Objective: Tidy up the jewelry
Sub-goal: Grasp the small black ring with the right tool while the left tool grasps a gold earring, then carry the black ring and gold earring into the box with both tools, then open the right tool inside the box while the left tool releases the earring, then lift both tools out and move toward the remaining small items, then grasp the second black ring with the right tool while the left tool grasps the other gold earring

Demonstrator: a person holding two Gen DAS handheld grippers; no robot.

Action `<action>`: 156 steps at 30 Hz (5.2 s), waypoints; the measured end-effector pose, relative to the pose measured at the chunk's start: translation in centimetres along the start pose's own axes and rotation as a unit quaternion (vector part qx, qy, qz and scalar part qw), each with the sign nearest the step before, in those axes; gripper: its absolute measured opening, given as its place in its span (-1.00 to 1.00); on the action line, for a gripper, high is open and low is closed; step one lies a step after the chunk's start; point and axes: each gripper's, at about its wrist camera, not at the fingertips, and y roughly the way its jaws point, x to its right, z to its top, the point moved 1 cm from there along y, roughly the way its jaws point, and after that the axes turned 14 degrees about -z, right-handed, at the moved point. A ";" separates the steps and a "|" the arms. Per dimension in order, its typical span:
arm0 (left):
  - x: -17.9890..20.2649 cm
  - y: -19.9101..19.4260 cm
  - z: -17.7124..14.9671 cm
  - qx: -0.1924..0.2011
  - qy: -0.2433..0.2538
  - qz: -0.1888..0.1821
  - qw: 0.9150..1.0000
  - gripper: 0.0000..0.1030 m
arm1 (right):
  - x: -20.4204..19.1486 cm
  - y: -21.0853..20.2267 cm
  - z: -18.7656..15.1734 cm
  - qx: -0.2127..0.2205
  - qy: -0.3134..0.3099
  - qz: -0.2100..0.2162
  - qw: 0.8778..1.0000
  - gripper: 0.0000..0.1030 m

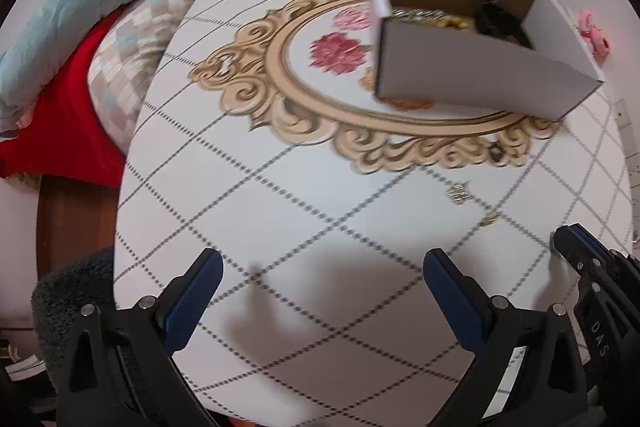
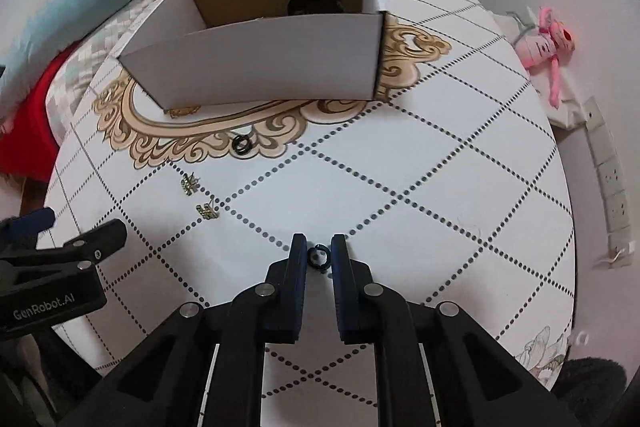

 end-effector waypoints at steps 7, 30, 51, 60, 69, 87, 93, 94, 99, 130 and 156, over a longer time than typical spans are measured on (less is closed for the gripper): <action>3.6 0.4 0.3 0.002 0.023 -0.063 0.998 0.63 | 3.5 -0.3 0.8 0.002 0.052 -0.010 0.999 -0.76; 7.9 3.1 1.4 -0.006 0.083 -0.091 0.992 -0.88 | 7.1 0.4 1.0 -0.007 0.093 -0.020 0.995 -0.75; 5.2 -6.2 10.8 0.068 0.052 -0.152 0.985 -0.88 | 4.5 -5.1 10.4 0.052 0.090 0.092 0.990 -0.75; 2.9 -3.0 16.7 0.024 0.025 -0.121 0.992 -0.84 | 0.5 -0.9 19.2 -0.013 0.030 0.105 0.994 -0.75; 1.1 -4.3 18.0 0.054 0.008 -0.085 0.995 0.45 | 1.1 0.4 20.4 -0.038 0.036 0.093 0.994 -0.29; -0.1 -5.4 14.2 0.090 0.025 -0.035 0.995 1.00 | 1.6 -1.7 16.8 0.006 -0.013 -0.059 0.998 1.00; -0.3 -7.4 13.1 0.110 0.022 -0.036 0.993 1.00 | 1.6 -4.2 15.9 0.030 -0.001 -0.059 0.998 1.00; -0.3 -7.9 12.9 0.114 0.022 -0.038 0.992 1.00 | 1.6 -4.9 15.8 0.035 0.001 -0.056 0.998 1.00; -0.1 -10.1 11.8 0.132 0.030 -0.044 0.990 1.00 | 2.1 -8.2 15.2 0.065 0.008 -0.054 0.996 1.00; -6.1 2.9 2.7 -0.053 -0.027 -0.032 0.998 1.00 | -6.4 2.3 6.6 -0.021 -0.039 0.015 0.999 -0.08; 3.1 3.0 0.0 -0.005 0.053 -0.097 0.994 0.50 | 3.7 0.9 3.3 -0.015 0.051 -0.016 0.998 -0.75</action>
